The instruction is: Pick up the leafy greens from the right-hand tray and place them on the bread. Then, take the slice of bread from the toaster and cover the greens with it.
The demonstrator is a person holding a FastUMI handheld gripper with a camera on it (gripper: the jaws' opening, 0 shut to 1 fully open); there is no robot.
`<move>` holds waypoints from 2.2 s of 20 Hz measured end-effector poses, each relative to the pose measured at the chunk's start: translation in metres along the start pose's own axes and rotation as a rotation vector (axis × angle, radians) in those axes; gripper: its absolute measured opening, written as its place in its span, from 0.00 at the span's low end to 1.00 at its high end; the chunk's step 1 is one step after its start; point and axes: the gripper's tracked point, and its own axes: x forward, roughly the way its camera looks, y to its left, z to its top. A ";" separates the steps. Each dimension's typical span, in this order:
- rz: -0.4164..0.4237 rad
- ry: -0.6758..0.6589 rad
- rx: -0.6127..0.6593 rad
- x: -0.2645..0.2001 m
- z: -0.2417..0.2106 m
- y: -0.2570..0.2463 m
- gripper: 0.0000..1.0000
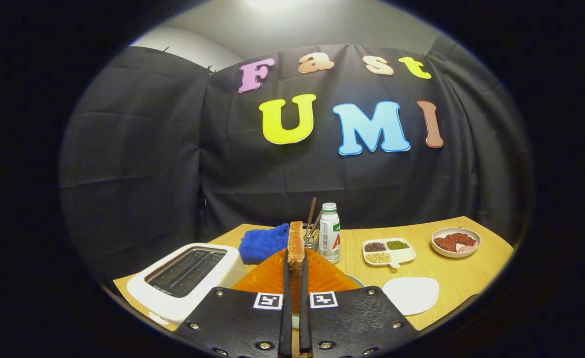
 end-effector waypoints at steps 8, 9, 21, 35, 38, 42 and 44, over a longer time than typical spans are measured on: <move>-0.006 0.047 0.155 0.033 -0.037 -0.001 0.06; -0.017 0.040 0.170 0.035 -0.039 0.000 0.06; -0.058 0.069 0.170 0.049 -0.062 -0.005 0.12; -0.156 0.182 0.068 0.050 -0.087 -0.048 0.37; -0.170 0.202 0.007 0.046 -0.093 -0.051 0.40; -0.200 0.191 -0.044 0.044 -0.089 -0.061 0.48; -0.212 0.176 -0.071 0.042 -0.086 -0.067 0.54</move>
